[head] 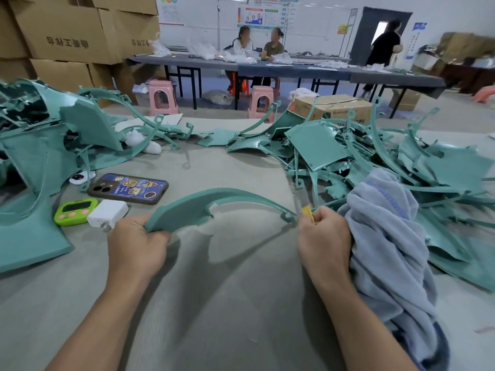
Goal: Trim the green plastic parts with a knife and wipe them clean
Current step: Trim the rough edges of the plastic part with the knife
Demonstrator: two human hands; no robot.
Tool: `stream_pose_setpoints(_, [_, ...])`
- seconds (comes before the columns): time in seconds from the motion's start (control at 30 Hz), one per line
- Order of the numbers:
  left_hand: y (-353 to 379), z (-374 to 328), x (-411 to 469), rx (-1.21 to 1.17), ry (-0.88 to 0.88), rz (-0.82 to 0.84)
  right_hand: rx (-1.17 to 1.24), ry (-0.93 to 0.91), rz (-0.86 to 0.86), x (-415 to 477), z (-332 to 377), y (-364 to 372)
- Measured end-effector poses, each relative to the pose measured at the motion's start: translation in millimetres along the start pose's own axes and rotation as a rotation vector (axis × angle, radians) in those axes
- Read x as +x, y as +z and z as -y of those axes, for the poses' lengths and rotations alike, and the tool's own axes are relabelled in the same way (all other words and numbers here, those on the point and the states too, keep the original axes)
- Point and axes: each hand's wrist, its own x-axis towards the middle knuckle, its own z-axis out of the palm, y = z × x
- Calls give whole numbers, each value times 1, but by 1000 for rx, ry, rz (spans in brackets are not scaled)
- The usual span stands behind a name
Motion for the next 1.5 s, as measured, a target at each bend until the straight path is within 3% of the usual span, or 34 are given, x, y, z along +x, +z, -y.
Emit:
stream_pose_setpoints(0.2, [0, -10, -6, -215, -129, 84, 131, 4, 37, -2, 2, -1])
stream_pose_setpoints(0.47, [-2, -12, -5, -100, -15, 72, 161, -144, 320, -19, 25, 15])
stream_pose_setpoints(0.63, [0, -10, -5, -67, 10, 85, -36, 11, 161, -6, 2, 5])
stream_pose_setpoints(0.77, [2, -8, -3, -59, 15, 73, 61, 137, 67, 4, -13, -4])
stream_pose_setpoints(1.03, [1, -3, -2, -47, 32, 54, 196, -34, 128, -8, 2, 1])
stream_pose_setpoints(1.33, [-1, -9, -7, -166, 353, 114, 349, -142, 275, -23, 14, 5])
stream_pose_setpoints(1.5, [-1, -4, -7, -172, 378, 102, 108, -104, 144, -18, 10, 5])
